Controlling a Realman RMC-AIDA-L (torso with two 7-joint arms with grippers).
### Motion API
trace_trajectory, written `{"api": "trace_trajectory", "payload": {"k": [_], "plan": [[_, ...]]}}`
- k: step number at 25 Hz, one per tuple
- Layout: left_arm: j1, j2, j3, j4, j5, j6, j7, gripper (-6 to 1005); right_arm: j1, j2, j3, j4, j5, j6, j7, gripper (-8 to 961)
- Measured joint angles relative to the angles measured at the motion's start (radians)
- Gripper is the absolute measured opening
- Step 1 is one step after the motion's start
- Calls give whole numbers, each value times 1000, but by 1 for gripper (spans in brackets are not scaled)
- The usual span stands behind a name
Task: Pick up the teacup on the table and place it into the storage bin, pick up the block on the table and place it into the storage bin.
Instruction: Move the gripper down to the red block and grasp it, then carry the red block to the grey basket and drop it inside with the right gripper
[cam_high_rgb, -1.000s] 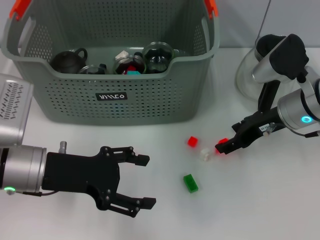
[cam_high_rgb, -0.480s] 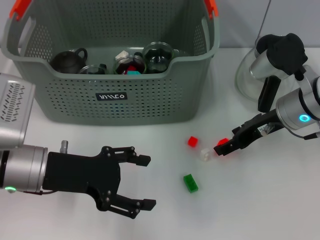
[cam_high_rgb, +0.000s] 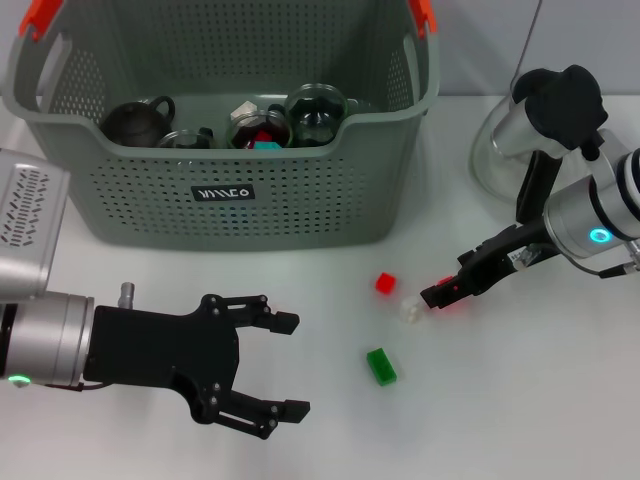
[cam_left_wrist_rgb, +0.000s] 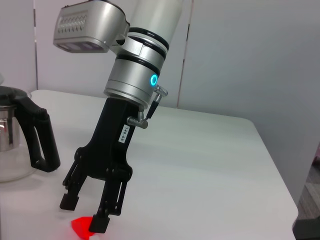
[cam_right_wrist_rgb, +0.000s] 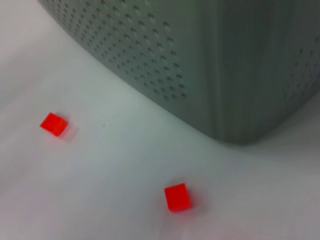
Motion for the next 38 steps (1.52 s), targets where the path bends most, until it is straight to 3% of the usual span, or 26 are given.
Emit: {"api": "trace_trajectory", "payload": {"k": [15, 29, 38], "plan": [[2, 0, 3, 0, 1, -12, 0, 936, -9, 19, -31, 7, 0, 37, 0, 858], [7, -1, -4, 2, 1, -3, -3, 936, -12, 19, -39, -15, 0, 11, -1, 476], [15, -3, -4, 1, 2, -2, -3, 936, -89, 14, -28, -179, 2, -110, -10, 458]]}}
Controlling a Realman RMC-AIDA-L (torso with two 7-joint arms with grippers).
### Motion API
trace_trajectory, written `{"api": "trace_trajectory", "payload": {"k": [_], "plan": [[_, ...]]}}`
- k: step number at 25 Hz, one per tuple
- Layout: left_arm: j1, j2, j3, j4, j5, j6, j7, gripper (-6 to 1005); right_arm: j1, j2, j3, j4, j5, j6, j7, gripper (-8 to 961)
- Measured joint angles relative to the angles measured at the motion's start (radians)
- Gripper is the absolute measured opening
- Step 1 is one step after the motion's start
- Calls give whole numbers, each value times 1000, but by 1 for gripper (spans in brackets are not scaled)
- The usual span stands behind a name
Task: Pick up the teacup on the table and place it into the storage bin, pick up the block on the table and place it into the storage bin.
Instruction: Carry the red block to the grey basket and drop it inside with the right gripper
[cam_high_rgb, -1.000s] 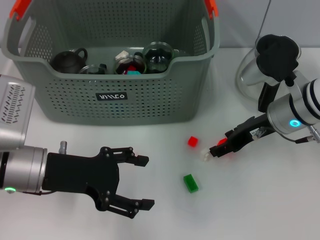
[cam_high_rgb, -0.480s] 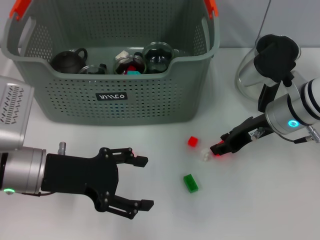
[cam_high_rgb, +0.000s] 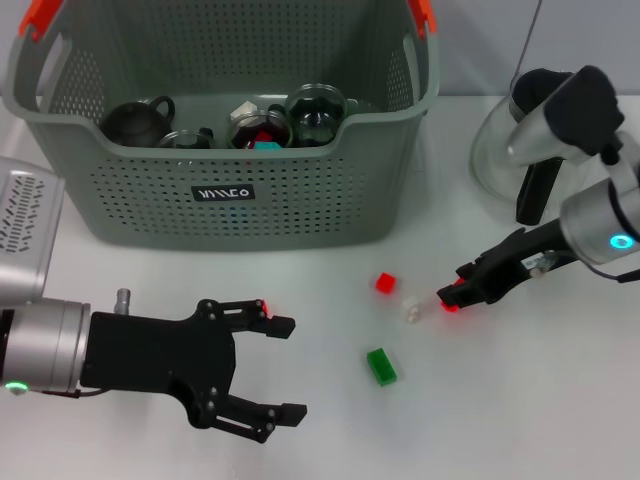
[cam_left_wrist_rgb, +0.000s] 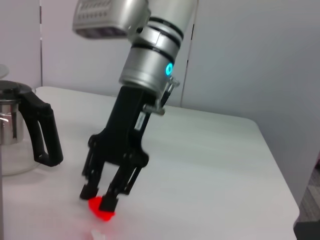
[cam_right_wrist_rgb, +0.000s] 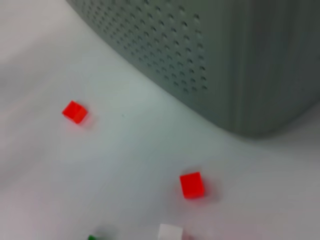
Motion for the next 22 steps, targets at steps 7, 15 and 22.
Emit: {"api": "trace_trajectory", "payload": {"k": [7, 15, 22], "plan": [[-1, -4, 6, -2, -3, -8, 2, 936, -26, -12, 73, -113, 7, -125, -2, 447], [-9, -1, 3, -22, 0, -30, 3, 936, 40, -16, 186, -307, 133, -404, 43, 447], [-14, 0, 5, -23, 1, -35, 3, 936, 221, -15, 252, -324, 279, -416, 109, 438]]}}
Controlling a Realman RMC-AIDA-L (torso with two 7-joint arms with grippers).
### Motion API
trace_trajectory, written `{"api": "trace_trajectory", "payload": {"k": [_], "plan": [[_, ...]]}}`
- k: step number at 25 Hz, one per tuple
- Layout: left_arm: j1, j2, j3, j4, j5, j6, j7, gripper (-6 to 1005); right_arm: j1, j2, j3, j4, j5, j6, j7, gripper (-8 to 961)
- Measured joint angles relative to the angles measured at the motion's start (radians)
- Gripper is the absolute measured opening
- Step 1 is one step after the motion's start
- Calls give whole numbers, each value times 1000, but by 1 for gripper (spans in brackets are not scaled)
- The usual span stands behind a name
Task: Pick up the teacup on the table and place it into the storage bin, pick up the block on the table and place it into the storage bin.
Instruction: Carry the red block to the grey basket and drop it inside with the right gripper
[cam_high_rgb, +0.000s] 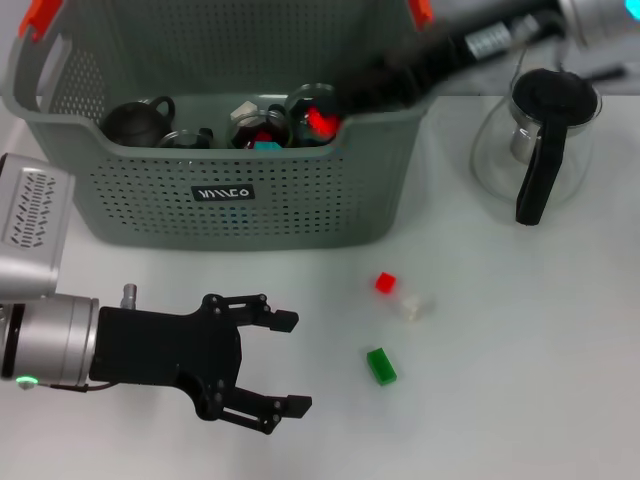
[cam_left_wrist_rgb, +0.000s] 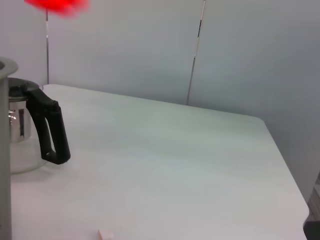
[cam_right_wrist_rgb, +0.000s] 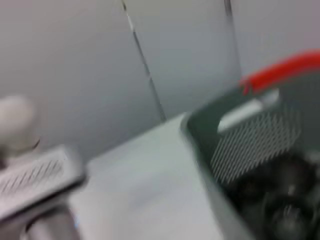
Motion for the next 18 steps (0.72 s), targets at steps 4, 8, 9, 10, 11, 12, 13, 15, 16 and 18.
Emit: {"api": "trace_trajectory", "payload": {"k": [4, 8, 9, 10, 11, 12, 13, 15, 16, 18], "plan": [[-1, 0, -3, 0, -5, 2, -3, 936, 98, 14, -33, 91, -4, 208, -2, 440], [-3, 1, -5, 4, -4, 8, -5, 936, 169, 21, -110, 221, -19, 470, -4, 447], [-3, 2, -5, 5, -2, 8, -5, 936, 177, 24, -135, 246, -24, 537, -8, 448], [-3, 2, -5, 5, -1, 9, -6, 936, 183, 26, -164, 268, -27, 598, -12, 450], [-3, 3, -5, 6, 0, 9, -6, 936, 185, 28, -191, 286, -28, 656, -16, 451], [-3, 4, -5, 6, 0, 9, -6, 936, 185, 29, -212, 300, -27, 689, -17, 453], [-3, 5, -5, 6, 0, 9, -6, 936, 185, 30, -238, 315, -26, 734, -17, 455], [-4, 8, -4, 7, 0, 14, -7, 936, 179, 31, -272, 330, -24, 783, -18, 458], [-4, 9, -5, 7, 0, 15, -7, 936, 173, 32, -281, 328, -22, 801, -20, 488], [-4, 10, -8, 7, 0, 16, -7, 936, 149, 34, -290, 306, -8, 814, -24, 548]]}}
